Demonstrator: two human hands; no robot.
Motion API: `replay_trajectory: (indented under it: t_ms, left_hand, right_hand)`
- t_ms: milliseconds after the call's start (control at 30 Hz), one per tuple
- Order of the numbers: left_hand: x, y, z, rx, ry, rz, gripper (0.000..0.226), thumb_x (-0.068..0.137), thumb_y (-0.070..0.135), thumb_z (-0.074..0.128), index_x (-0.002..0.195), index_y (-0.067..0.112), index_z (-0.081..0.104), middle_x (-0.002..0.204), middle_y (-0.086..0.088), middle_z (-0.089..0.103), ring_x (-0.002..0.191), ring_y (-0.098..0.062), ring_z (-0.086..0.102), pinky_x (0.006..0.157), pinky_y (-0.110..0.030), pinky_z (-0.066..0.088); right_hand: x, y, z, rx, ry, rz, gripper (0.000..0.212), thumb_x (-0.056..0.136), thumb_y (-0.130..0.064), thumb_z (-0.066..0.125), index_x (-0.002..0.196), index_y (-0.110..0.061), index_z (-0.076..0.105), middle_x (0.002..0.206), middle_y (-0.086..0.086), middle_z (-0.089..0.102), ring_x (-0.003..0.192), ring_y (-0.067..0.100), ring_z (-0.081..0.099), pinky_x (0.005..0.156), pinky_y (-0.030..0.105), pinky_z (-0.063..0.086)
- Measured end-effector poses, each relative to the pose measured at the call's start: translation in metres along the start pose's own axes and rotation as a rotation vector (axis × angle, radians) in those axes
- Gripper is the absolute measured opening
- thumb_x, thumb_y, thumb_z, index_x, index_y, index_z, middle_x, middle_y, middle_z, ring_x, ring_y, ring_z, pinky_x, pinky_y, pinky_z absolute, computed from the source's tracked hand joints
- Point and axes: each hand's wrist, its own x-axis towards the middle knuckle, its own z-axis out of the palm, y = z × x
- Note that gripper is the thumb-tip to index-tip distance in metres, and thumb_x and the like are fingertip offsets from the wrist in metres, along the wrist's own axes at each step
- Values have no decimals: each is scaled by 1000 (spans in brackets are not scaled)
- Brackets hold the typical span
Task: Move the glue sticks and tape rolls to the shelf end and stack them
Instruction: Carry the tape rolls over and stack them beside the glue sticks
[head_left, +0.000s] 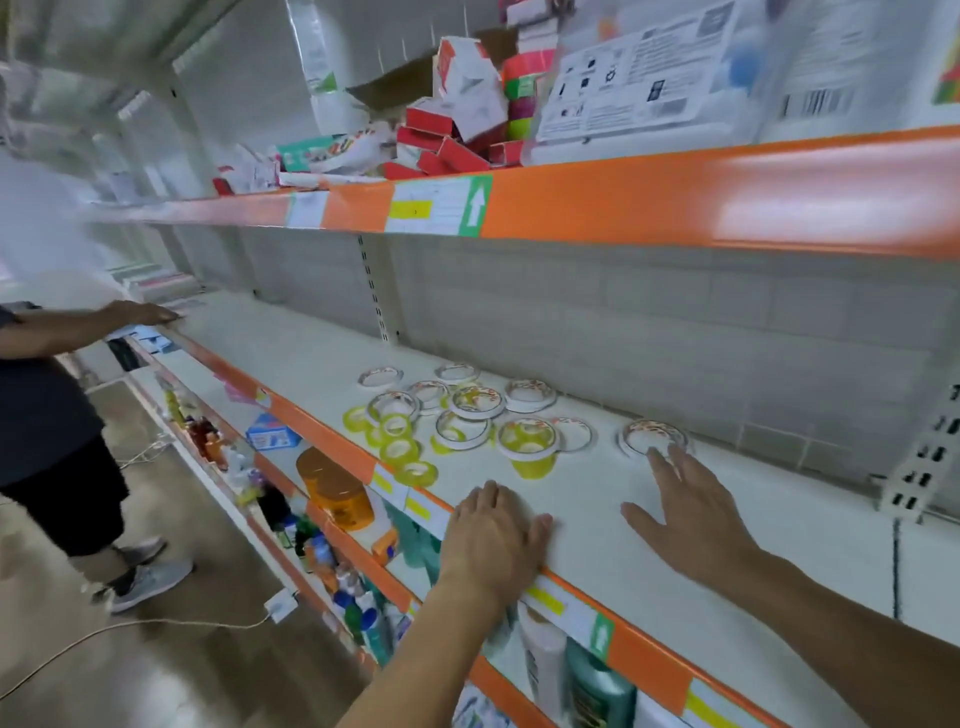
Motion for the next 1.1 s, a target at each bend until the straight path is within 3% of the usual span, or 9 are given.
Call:
replay_trajectory:
  t_ms: [200, 333, 400, 533, 733, 800, 900, 1000, 1100]
  left_hand:
    - [54, -18, 14, -90, -15, 53, 84, 97, 62, 32, 156, 7, 6, 163, -9, 9, 150, -25, 9, 123, -35, 10]
    - [78, -20, 26, -152, 76, 93, 94, 92, 66, 40, 156, 8, 4, 162, -8, 17, 148, -25, 15, 121, -35, 17]
    - [88, -18, 30, -211, 126, 101, 95, 90, 66, 46, 156, 9, 9, 159, -8, 24, 146, -25, 21, 118, -35, 22]
    - [103, -17, 34, -313, 227, 113, 81, 88, 56, 60, 150, 12, 31, 143, -6, 48, 131, -25, 43, 106, -37, 38]
    - [96, -22, 41, -300, 403, 170, 59, 79, 48, 67, 125, 12, 58, 110, -8, 58, 103, -31, 51, 87, -43, 46]
    - [94, -20, 44, -275, 456, 184, 58, 72, 51, 60, 113, 11, 63, 98, -10, 57, 90, -32, 51, 79, -43, 48]
    - [93, -18, 44, -262, 450, 165, 60, 68, 59, 64, 105, 13, 64, 96, -8, 56, 90, -31, 51, 78, -42, 48]
    - [94, -19, 45, -282, 407, 169, 60, 69, 61, 72, 104, 15, 59, 100, -4, 55, 95, -27, 48, 83, -40, 44]
    - [92, -18, 45, -361, 430, 268, 55, 68, 56, 71, 102, 17, 53, 97, 3, 52, 90, -22, 46, 83, -35, 43]
  right_hand:
    - [13, -7, 24, 7, 92, 129, 91, 86, -74, 30, 158, -22, 12, 167, 5, 3, 152, 24, 10, 122, 39, 16]
    - [25, -11, 27, 2, 146, 154, 102, 70, -80, 14, 156, -25, 20, 167, 2, 2, 151, 22, 11, 121, 38, 18]
    - [28, -12, 29, 14, 156, 154, 95, 73, -78, 22, 153, -26, 28, 166, 2, 5, 151, 22, 12, 121, 37, 17]
    - [30, -10, 35, 55, 321, 122, 70, 70, -70, 45, 116, -20, 62, 148, 7, 45, 138, 26, 40, 113, 38, 29]
    - [24, -15, 33, 54, 491, 40, 51, 68, -69, 55, 81, -20, 59, 128, 3, 59, 120, 26, 55, 104, 36, 35]
    - [23, -15, 33, 68, 503, 45, 54, 67, -71, 56, 84, -20, 59, 128, 3, 59, 120, 25, 54, 104, 34, 33]
    - [23, -15, 36, 76, 461, 107, 78, 64, -77, 60, 117, -20, 59, 144, 8, 47, 133, 28, 44, 110, 37, 31]
    - [24, -12, 36, 108, 294, 223, 107, 65, -82, 62, 150, -22, 34, 161, 11, 23, 148, 27, 20, 120, 37, 18]
    - [27, -10, 36, 93, 251, 253, 112, 67, -86, 57, 153, -20, 27, 156, 7, 34, 144, 25, 28, 118, 36, 23]
